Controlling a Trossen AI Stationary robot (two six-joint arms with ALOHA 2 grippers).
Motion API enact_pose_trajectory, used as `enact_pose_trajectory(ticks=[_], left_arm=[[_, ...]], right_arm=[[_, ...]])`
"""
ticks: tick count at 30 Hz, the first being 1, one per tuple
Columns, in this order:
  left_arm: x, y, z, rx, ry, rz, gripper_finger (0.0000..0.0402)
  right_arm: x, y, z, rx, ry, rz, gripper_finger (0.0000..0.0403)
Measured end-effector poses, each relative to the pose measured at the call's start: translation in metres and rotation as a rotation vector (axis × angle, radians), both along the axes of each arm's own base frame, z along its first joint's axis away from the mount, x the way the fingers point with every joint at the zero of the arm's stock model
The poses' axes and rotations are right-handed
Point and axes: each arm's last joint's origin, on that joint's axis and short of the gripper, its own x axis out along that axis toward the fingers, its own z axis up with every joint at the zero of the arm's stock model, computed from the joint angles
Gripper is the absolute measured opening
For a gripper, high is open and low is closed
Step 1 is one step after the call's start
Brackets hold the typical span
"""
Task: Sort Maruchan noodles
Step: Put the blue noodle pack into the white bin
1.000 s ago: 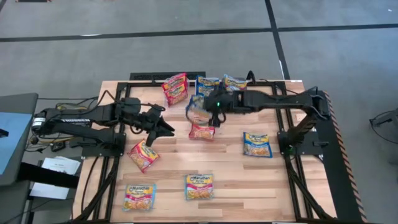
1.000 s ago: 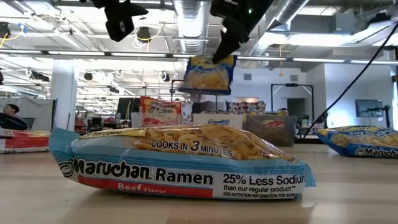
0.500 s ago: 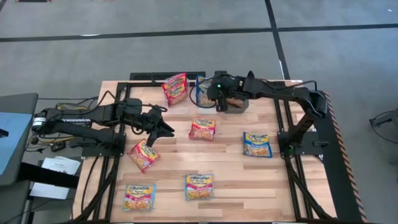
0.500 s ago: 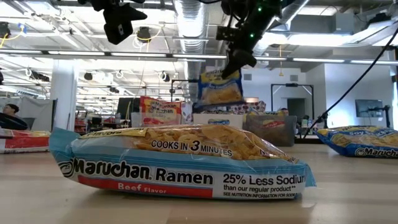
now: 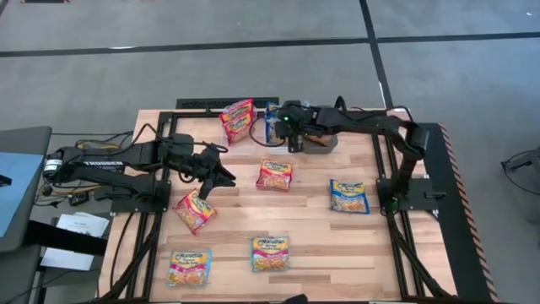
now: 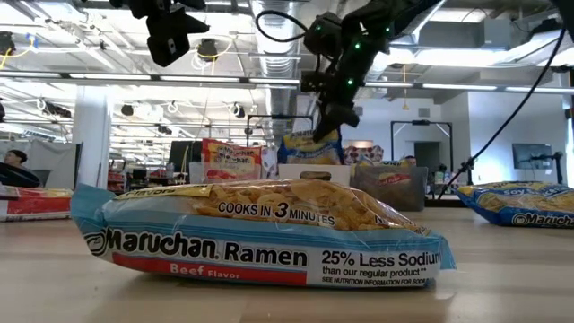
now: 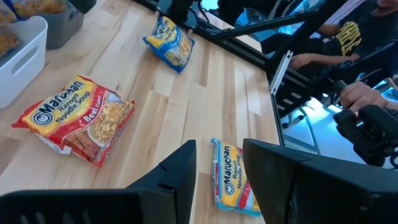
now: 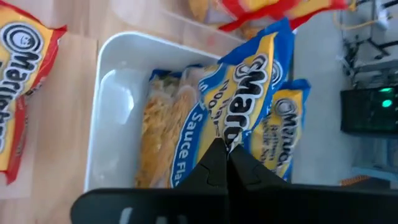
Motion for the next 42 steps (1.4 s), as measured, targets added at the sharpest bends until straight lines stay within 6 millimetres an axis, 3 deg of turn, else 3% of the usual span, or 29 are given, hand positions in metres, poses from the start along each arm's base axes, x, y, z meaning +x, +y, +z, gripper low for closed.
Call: enact_pose_trajectory(ticks=[13,25,42], left_arm=[[0.000,0.001,0.000,0.008,0.005,0.021,0.0118],[0.000,0.001,-0.001,0.007,0.007,0.025,0.0118],[0.000,0.001,-0.001,0.013,0.007,0.024,0.0118]], right_arm=[[-0.002,0.001,-0.008,0.059,0.020,-0.060,0.0005],[-0.003,0.022,0.001,0.060,0.056,0.009,0.0005],[0.005,0.012,0.001,0.085,-0.082,-0.052,0.0005]])
